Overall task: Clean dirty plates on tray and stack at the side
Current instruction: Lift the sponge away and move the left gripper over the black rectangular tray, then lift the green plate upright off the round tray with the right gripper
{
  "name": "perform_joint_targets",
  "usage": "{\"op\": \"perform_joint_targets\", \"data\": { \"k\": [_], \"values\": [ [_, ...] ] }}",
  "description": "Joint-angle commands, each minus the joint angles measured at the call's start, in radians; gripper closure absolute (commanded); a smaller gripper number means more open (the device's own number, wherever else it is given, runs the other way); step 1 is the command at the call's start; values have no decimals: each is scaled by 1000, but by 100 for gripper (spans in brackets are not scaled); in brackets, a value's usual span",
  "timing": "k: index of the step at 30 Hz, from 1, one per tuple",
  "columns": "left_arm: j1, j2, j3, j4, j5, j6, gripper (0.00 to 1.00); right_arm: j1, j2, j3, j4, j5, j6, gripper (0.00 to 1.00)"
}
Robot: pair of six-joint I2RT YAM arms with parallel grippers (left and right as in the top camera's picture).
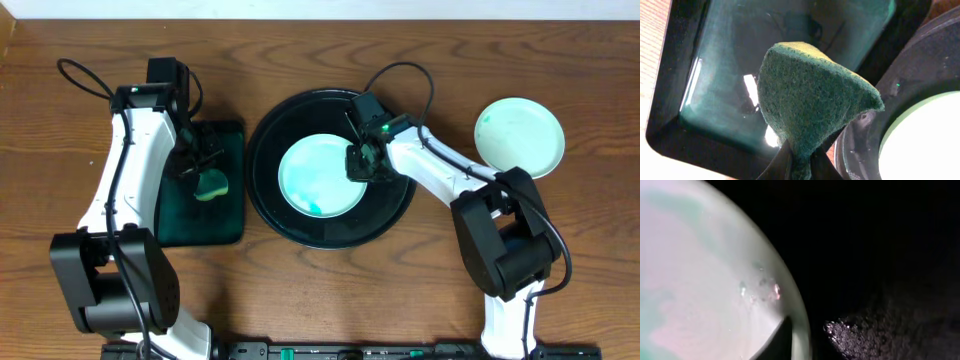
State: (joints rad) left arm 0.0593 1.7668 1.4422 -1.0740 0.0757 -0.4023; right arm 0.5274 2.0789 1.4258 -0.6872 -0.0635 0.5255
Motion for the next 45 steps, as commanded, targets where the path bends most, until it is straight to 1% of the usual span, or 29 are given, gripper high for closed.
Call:
{"op": "perform_joint_targets", "data": {
  "k": [1, 5, 12, 13, 14, 15, 16, 17, 18, 25, 27, 31, 35, 38, 41, 45],
  "values": [
    [8, 42, 2, 2, -40, 16, 90, 5, 54, -1, 22, -42, -13, 99],
    [10, 88, 2, 13, -47, 16, 90, 5, 54, -1, 23, -43, -61, 99],
    [12, 198, 2, 57, -126, 16, 90, 5, 53, -1, 13, -43, -90, 99],
    [13, 214, 2, 65, -127, 16, 89, 5, 53, -1, 12, -44, -96, 99],
    [14, 232, 2, 71, -127, 16, 85, 5, 53, -1, 10, -43, -99, 99],
    [14, 245, 2, 74, -126, 16, 73, 5, 53, -1, 10, -44, -105, 99],
    [16, 256, 2, 77, -126, 16, 57, 5, 53, -1, 10, -45, -105, 99],
    [16, 267, 2, 78, -126, 16, 35, 5, 53, -1, 6, -47, -113, 99],
    [16, 269, 2, 77, -125, 16, 23, 5, 53, -1, 6, -47, -116, 99],
    [15, 269, 2, 77, -121, 15, 22, 10, 45, 0, 15, -43, -151, 98],
    [15, 269, 2, 76, -121, 15, 21, 14, 29, 0, 23, -13, -159, 99],
    [15, 269, 2, 68, -121, 15, 21, 39, -31, 0, 33, 149, -209, 98],
    [15, 269, 2, 66, -121, 16, 21, 92, -111, 0, 33, 375, -309, 99],
    [15, 269, 2, 66, -121, 16, 20, 137, -153, 0, 34, 505, -384, 99],
    [15, 269, 2, 66, -121, 16, 20, 183, -172, 0, 33, 615, -433, 99],
    [15, 269, 2, 66, -121, 16, 20, 248, -172, 0, 33, 827, -458, 99]
  ]
}}
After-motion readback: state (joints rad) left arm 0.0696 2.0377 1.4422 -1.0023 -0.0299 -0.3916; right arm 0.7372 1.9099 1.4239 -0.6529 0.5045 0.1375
